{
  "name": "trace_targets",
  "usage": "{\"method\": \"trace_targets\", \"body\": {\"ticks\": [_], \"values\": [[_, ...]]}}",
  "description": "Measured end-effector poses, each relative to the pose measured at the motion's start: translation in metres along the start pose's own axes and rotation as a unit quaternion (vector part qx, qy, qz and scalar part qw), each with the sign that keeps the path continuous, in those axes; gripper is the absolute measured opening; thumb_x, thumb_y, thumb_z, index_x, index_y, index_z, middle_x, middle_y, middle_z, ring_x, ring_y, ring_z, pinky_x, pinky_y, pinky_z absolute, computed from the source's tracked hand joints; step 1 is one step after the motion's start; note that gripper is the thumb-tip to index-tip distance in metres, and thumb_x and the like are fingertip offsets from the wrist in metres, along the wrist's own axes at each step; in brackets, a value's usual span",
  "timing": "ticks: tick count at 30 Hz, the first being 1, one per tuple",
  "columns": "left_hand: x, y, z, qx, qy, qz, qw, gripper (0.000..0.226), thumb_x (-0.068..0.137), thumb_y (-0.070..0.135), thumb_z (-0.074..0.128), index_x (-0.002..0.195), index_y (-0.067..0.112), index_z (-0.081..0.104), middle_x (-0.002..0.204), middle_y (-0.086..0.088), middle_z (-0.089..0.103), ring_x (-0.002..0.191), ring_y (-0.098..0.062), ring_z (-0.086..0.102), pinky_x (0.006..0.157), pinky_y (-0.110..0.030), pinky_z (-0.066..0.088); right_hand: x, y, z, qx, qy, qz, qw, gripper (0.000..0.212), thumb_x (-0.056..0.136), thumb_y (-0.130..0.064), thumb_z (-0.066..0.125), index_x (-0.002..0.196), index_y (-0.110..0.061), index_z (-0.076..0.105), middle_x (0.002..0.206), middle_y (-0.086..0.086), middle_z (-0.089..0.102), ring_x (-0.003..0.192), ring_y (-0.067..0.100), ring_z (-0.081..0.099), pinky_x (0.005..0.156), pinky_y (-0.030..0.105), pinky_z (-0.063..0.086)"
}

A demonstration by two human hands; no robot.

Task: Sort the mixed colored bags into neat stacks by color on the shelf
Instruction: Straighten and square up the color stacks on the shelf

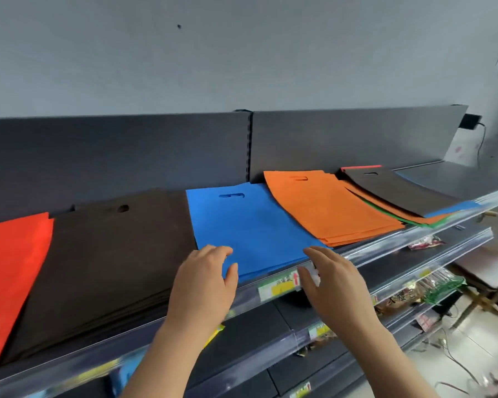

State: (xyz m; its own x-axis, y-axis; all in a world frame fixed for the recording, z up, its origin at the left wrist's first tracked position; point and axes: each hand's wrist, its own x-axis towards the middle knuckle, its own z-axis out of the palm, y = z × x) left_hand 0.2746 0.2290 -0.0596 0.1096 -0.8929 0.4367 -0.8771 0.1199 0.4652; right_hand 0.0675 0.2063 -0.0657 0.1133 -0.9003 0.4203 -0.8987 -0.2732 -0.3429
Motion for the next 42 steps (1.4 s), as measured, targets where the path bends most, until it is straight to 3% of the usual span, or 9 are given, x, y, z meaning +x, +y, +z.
{"method": "trace_targets", "body": {"ticks": [7,11,28,32,36,40,42], "values": [[0.038,0.071,0.072,-0.011,-0.025,0.005,1.000,0.038,0.096,0.035,0.049,0.131,0.022,0.054,0.127,0.010,0.057,0.121,-0.009,0.047,0.099,-0.025,0.038,0.027,0.097,-0.022,-0.017,-0.002,0.022,1.000,0.043,0.092,-0.035,0.055,0.131,-0.017,0.055,0.133,-0.004,0.056,0.115,0.017,0.057,0.101,0.032,0.041],[0.066,0.097,0.103,-0.015,-0.037,0.021,0.999,0.038,0.096,0.034,0.048,0.131,0.021,0.054,0.126,0.009,0.057,0.120,-0.009,0.047,0.098,-0.023,0.038,0.051,0.137,-0.026,-0.022,-0.002,0.037,0.999,0.043,0.092,-0.033,0.056,0.132,-0.016,0.055,0.133,-0.003,0.056,0.122,0.018,0.053,0.104,0.033,0.041],[0.202,0.199,0.240,-0.010,-0.097,0.085,0.992,0.034,0.096,0.033,0.048,0.127,0.022,0.056,0.119,0.008,0.059,0.114,-0.013,0.050,0.095,-0.027,0.042,0.173,0.305,-0.027,-0.036,0.025,0.076,0.996,0.034,0.086,-0.026,0.064,0.117,-0.011,0.065,0.119,0.002,0.065,0.107,0.024,0.062,0.090,0.035,0.049],[0.219,0.235,0.278,-0.015,-0.104,0.057,0.993,0.035,0.096,0.033,0.047,0.128,0.022,0.055,0.118,0.008,0.058,0.113,-0.012,0.050,0.094,-0.026,0.043,0.207,0.363,-0.032,-0.057,0.006,0.088,0.994,0.029,0.088,-0.026,0.061,0.109,-0.006,0.065,0.117,0.005,0.065,0.104,0.028,0.061,0.087,0.034,0.047],[0.238,0.276,0.320,-0.067,-0.125,-0.013,0.990,0.034,0.095,0.029,0.052,0.127,0.019,0.056,0.119,0.003,0.059,0.110,-0.012,0.054,0.091,-0.026,0.045,0.244,0.428,-0.035,-0.102,-0.074,0.100,0.987,0.032,0.093,-0.030,0.050,0.112,-0.006,0.060,0.120,0.006,0.059,0.111,0.025,0.055,0.091,0.033,0.042],[0.259,0.312,0.359,-0.109,-0.176,-0.099,0.973,0.037,0.094,0.024,0.055,0.130,0.016,0.053,0.119,0.000,0.061,0.105,-0.014,0.059,0.087,-0.026,0.047,0.267,0.477,-0.030,-0.121,-0.137,0.089,0.979,0.027,0.095,-0.036,0.041,0.090,-0.013,0.056,0.097,0.000,0.055,0.101,0.021,0.056,0.082,0.028,0.039],[0.269,0.325,0.374,-0.144,-0.196,-0.154,0.958,0.015,0.093,0.022,0.057,0.109,0.020,0.057,0.100,0.003,0.062,0.094,-0.018,0.058,0.084,-0.028,0.047,0.270,0.490,-0.029,-0.112,-0.147,0.073,0.980,0.031,0.095,-0.038,0.040,0.092,-0.014,0.060,0.100,-0.002,0.058,0.103,0.019,0.055,0.084,0.028,0.041]]}}
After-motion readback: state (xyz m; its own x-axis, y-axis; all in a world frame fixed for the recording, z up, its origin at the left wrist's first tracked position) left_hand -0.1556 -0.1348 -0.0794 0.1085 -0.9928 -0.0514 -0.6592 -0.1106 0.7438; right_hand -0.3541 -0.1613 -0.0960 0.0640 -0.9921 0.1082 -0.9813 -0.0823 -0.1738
